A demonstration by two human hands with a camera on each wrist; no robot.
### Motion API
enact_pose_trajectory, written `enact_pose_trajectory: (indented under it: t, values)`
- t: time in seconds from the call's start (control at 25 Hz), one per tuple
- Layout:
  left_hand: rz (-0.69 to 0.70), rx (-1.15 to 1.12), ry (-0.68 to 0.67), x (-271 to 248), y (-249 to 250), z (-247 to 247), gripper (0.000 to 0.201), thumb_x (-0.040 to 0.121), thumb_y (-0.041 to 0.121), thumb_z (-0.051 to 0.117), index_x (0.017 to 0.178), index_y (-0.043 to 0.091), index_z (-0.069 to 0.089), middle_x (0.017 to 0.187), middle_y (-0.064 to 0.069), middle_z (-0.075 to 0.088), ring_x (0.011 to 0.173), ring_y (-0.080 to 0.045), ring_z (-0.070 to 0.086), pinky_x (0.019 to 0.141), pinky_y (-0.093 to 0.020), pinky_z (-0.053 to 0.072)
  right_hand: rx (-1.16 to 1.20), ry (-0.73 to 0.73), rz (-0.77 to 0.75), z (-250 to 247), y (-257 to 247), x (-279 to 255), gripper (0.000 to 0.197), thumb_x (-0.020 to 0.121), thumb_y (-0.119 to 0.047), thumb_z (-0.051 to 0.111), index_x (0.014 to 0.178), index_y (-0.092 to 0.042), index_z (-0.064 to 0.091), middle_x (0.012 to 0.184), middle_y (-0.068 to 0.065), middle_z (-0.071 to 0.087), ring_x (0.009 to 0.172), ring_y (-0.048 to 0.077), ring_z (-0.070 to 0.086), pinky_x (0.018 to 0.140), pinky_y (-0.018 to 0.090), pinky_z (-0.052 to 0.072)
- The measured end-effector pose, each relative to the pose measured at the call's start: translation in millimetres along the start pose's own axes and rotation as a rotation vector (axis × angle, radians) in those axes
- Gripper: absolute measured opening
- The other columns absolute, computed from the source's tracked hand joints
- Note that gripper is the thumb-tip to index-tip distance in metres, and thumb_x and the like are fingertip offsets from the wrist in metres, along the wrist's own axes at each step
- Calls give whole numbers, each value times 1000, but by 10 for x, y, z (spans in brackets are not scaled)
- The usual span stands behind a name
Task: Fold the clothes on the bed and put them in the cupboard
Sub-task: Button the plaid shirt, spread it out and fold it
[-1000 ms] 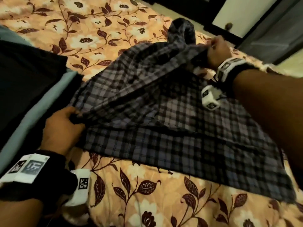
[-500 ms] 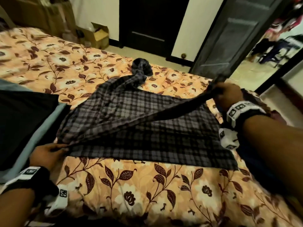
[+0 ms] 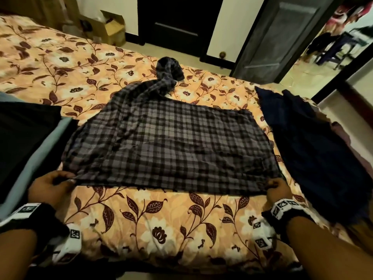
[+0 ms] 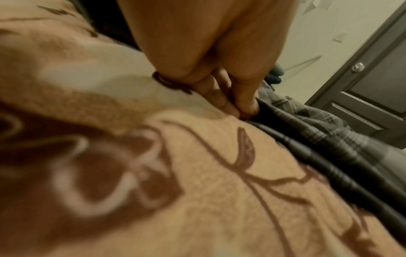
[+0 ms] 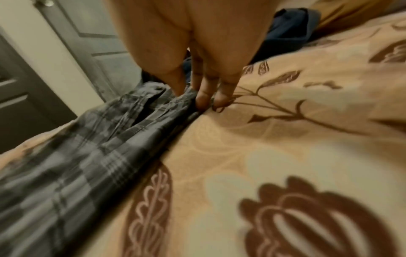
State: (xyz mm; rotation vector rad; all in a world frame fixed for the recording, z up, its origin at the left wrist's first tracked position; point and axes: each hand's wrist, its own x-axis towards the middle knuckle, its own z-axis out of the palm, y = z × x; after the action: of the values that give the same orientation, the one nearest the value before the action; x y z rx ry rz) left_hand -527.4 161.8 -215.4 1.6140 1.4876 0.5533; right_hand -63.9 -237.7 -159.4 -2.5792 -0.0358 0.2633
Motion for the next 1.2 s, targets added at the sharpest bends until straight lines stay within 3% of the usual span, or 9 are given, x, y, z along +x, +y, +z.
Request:
enact_pose_trajectory:
  t: [0.08, 0.16, 0.28, 0.44, 0.56, 0.72, 0.88, 1.08, 1.2]
  values:
    - [-103, -103, -18, 98, -87, 16, 15, 85, 8, 71, 80, 23, 70, 81, -14, 72, 80, -32, 65, 85, -48, 54, 146, 0, 102, 27, 7, 87, 35, 84, -6, 63, 117, -7, 53, 111, 20, 60, 97, 45, 58, 87, 50, 50]
    - [-185, -196, 17, 143, -107, 16, 18, 87, 6, 70, 78, 22, 71, 69, -2, 73, 68, -22, 68, 70, -31, 60, 270, 1, 159, 22, -17, 183, 59, 74, -17, 74, 127, -10, 49, 118, 23, 60, 96, 45, 60, 87, 52, 51]
    - [-159, -237, 52, 72, 12, 67, 10, 87, 2, 68, 88, 11, 69, 67, 5, 72, 61, -9, 65, 59, -16, 55, 270, 81, 199, -94, -107, 299, 73, 78, -3, 73, 140, -12, 37, 134, 24, 49, 113, 45, 52, 90, 45, 43]
    - [-98, -202, 58, -139, 192, 61, 10, 87, -2, 65, 95, 4, 66, 61, 6, 66, 47, 6, 58, 48, -3, 46, 415, 285, -45, -196, -90, 398, 69, 76, 0, 74, 137, -18, 45, 138, 17, 48, 119, 36, 51, 97, 42, 44]
    - [-140, -230, 73, -181, 226, 29, 14, 86, -1, 68, 99, -4, 68, 61, 7, 66, 57, -8, 62, 48, -5, 48, 333, 253, -85, -209, 18, 354, 69, 79, -2, 72, 140, -17, 42, 140, 21, 44, 121, 38, 49, 101, 45, 42]
    - [-162, -134, 76, -292, 460, -44, 19, 83, -2, 70, 102, -1, 68, 79, -10, 69, 71, -24, 61, 48, -18, 52, -205, 8, -69, -121, 30, 145, 75, 85, -14, 64, 149, -17, 24, 154, 21, 18, 128, 49, 34, 103, 54, 35]
    - [105, 253, 177, -390, 871, -36, 20, 81, 1, 65, 97, 11, 72, 97, -18, 69, 87, -37, 65, 75, -43, 52, -414, -30, -490, -32, -395, 26, 65, 89, -20, 61, 147, -17, 32, 155, 12, 23, 134, 40, 33, 107, 55, 33]
    - [370, 187, -347, -681, 1192, 577, 20, 88, 15, 68, 81, 33, 66, 86, 12, 66, 84, -5, 61, 74, -19, 45, -371, -353, -651, 376, -1217, 11, 56, 97, -20, 52, 148, -17, 30, 157, 6, 22, 141, 28, 29, 114, 41, 27]
    - [442, 310, -448, -641, 1027, 816, 24, 91, 14, 65, 92, 38, 65, 95, 11, 59, 93, -10, 58, 82, -23, 46, -639, -443, -610, 605, -1516, 53, 47, 97, -28, 52, 140, -14, 42, 142, 11, 45, 126, 30, 47, 102, 39, 40]
